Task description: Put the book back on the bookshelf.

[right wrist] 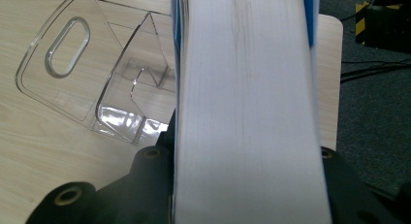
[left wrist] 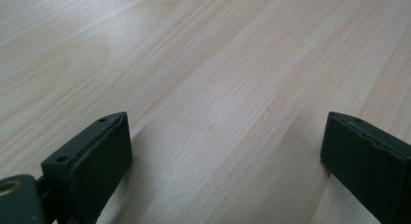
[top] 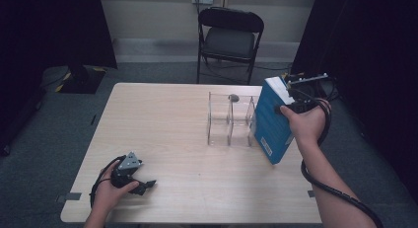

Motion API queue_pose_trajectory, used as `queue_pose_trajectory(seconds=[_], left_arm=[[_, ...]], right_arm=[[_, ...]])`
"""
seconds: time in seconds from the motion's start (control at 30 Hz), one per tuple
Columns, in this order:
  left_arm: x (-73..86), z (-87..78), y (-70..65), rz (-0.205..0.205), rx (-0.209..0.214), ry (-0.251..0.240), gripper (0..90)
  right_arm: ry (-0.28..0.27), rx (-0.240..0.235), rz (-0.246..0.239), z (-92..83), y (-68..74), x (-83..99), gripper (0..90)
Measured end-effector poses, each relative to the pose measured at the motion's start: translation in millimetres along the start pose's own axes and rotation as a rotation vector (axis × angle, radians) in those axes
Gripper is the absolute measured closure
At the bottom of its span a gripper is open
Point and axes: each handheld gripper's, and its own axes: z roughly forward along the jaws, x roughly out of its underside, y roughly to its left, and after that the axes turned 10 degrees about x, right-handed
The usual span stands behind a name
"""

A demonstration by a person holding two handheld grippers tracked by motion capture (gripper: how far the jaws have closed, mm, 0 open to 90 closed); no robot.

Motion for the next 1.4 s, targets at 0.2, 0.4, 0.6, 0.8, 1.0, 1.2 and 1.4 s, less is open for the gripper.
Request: queue_pose_trajectory(seconds=[0.2,0.4,0.6,0.8,1.0,1.2,1.4], left_arm=[[0.0,0.0,0.0,0.000,0.000,0.000,4.0],[0.0,0.0,0.0,0.000,0.000,0.000,3.9],[0.0,0.0,0.0,0.000,0.001,0.000,4.0],[0.0,0.0,0.0,0.000,0.000,0.000,3.9],[0.0,0.0,0.0,0.000,0.000,0.000,4.0],[0.0,0.0,-0.1,0.000,-0.001,-0.001,3.9],[0.0,0.1,-0.1,-0.001,0.000,-0.001,3.9]], right_arm=[[0.005,0.002,0.031,3.1,-2.2,-2.2,61.8],[0.003,0.017,0.009,4.6,1.9,-5.4,61.8],[0.007,0.018,0.022,6.4,3.3,-7.6,61.8],[0.007,0.035,0.011,8.1,4.4,-9.1,61.8],[-0.003,0.035,0.036,8.2,0.9,-10.2,61.8],[-0.017,0.046,0.035,9.8,3.3,-11.2,61.8],[-0.013,0.045,0.033,13.3,5.6,-13.6,61.8]])
